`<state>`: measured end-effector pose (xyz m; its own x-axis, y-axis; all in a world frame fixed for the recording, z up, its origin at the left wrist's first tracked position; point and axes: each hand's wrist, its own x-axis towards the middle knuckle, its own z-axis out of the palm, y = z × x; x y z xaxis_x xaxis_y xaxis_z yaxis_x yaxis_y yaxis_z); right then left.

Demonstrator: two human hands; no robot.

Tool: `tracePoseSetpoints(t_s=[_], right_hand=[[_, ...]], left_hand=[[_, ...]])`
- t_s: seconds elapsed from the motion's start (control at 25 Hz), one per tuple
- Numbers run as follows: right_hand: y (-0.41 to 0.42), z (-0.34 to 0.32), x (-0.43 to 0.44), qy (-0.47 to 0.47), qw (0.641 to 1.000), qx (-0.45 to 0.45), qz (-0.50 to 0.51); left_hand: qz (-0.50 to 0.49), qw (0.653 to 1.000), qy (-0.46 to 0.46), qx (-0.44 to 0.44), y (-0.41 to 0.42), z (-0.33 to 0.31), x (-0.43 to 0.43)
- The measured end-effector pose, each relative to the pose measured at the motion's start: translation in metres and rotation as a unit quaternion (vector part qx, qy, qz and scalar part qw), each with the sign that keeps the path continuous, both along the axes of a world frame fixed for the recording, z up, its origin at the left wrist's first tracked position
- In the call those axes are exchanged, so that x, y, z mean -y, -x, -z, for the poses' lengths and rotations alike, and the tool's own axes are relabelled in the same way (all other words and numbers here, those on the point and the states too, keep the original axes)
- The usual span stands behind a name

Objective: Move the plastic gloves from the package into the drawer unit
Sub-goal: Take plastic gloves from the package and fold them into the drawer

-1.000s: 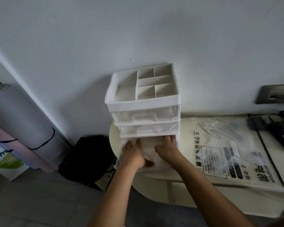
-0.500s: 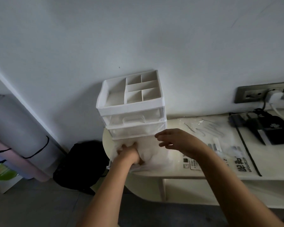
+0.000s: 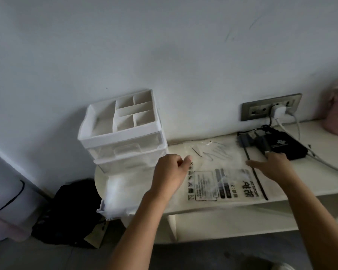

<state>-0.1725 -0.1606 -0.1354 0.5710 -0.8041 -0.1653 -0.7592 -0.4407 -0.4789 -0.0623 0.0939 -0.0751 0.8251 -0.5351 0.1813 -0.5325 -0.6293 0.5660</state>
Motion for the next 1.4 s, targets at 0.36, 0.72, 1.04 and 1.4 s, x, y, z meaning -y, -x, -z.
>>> tracePoseSetpoints(t_s=[0.36,0.72,1.04,1.4], right_hand=[[0.014,0.003,-0.022,-0.043,0.999,0.009,-0.023],[0.004,0.004,-0.023,-0.249,0.936,0.247,-0.023],[-0.011,0.014,-0.04,-0.22,0.949,0.215,-0.071],[0.018,-0.023,-0.002,-0.136,0.899,0.415,0.044]], left_hand=[[0.089,0.97,-0.218,-0.061,0.02,0.085,0.07],[0.038,0.982,-0.186,0.019,0.025,0.11,0.068],[0.026,0.985,-0.168,0.012,0.027,0.11,0.069],[0.007,0.978,-0.211,-0.001,0.021,0.112,0.071]])
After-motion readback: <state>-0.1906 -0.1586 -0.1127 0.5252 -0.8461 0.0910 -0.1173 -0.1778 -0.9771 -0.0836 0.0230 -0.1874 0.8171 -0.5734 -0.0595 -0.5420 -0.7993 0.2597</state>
